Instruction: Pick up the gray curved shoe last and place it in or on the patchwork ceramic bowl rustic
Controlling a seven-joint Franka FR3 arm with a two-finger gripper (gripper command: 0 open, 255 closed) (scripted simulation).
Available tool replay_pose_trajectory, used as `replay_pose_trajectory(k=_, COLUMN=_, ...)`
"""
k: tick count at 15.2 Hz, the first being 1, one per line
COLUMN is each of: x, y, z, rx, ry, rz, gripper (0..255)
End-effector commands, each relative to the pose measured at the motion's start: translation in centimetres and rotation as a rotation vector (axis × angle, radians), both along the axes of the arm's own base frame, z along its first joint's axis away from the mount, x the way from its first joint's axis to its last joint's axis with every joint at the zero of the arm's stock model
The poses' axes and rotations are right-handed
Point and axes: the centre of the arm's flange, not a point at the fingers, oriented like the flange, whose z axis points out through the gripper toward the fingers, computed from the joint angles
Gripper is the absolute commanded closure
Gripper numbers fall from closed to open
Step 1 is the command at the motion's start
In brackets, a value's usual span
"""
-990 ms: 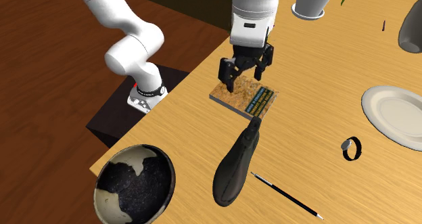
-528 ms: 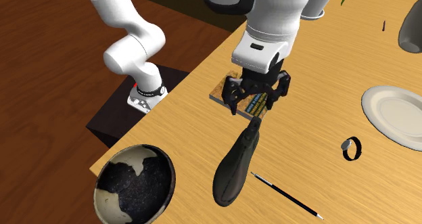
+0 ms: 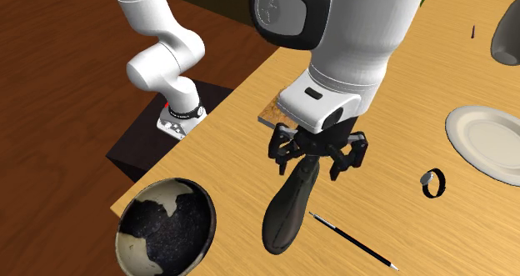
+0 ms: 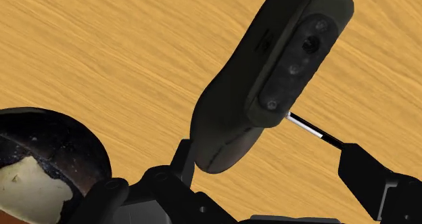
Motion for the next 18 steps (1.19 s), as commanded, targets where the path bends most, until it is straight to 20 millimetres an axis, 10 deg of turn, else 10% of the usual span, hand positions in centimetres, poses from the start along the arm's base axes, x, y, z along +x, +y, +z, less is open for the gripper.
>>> replay_pose_trajectory(k=1, x=0.0, y=-0.4, z=-0.8, rx=-0.002, ry=-0.001, rz=-0.008, gripper=0)
replay_pose_trajectory(k=13, x=-0.1, y=-0.9, z=-3.2, rx=-0.002, ry=-0.001, rz=-0.008, gripper=0)
replay_pose_trajectory(k=14, x=-0.1, y=-0.9, z=-3.2, rx=-0.002, ry=-0.001, rz=-0.008, gripper=255)
replay_pose_trajectory(k=18, x=-0.1, y=-0.9, z=-3.2, rx=-0.002, ry=-0.001, rz=-0.008, gripper=255)
